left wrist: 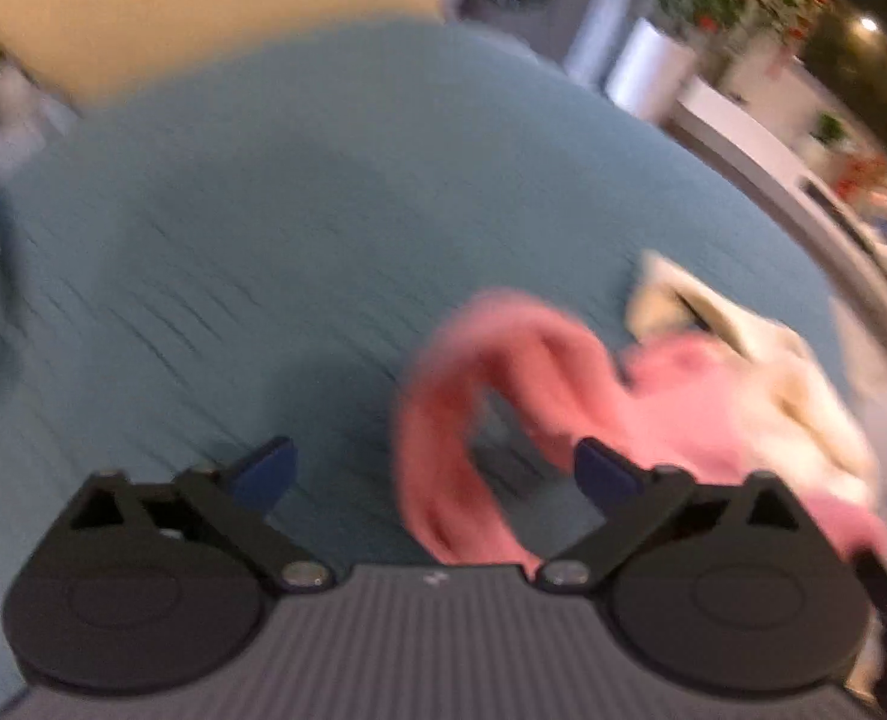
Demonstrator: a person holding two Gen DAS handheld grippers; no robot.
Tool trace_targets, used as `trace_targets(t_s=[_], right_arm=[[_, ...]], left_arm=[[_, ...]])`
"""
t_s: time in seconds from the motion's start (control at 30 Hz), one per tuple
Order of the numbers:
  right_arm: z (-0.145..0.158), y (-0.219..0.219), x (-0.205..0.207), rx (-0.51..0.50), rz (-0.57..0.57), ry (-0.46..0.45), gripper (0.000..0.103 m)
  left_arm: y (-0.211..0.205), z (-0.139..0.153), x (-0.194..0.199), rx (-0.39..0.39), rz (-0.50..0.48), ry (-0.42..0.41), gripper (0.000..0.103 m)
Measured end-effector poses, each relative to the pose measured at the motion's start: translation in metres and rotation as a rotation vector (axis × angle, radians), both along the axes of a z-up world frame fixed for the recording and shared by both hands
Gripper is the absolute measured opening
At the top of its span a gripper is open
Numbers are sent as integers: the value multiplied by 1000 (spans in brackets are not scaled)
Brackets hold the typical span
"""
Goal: Fold clothes
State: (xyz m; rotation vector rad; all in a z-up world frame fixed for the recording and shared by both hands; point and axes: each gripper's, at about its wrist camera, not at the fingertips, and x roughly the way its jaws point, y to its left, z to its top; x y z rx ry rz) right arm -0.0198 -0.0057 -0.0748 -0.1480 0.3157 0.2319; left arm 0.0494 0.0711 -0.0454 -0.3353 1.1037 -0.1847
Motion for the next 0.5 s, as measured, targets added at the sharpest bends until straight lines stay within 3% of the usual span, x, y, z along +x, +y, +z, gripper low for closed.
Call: trace_targets(t_s=[0.03,0.07,0.1,0.13,0.2,0.23,0.27,0.3,0.37,0.43,0.47,0.5], right_arm=[[0,0,0,0,3,-1,67],[1,1,-1,-4,13,-8,67],[1,2,-2,-10,26,-14,67],[2,4,-4,-16,44,-22,67],[4,8,-8,-27,77,-46,67],[5,9,-10,-30,90,-61,67],[5,11,-13,-34,103,-77,67],[6,12,-15,-36,112,-91,67],[6,12,-15,-43,115,-101,67],[6,12,-14,-44,110,-102,67],[8,12,-13,-41,100,-108,67],[8,10,-12,-33,94,-110,67]], left_arm=[[-7,-14,1,-13,-6,59,100],[-13,-18,1,18,-20,59,100],[-19,-18,-1,61,-43,41,99],[-33,-18,-6,153,-97,4,94],[-51,-15,-17,283,-153,-61,59],[-52,-14,-18,290,-143,-78,47],[-52,-11,-19,305,-141,-103,22],[-49,-8,-18,320,-122,-116,15],[-38,8,-20,458,17,-234,14],[-28,32,-24,717,244,-445,14],[-23,39,-25,794,331,-507,20],[-18,44,-25,843,393,-545,43]])
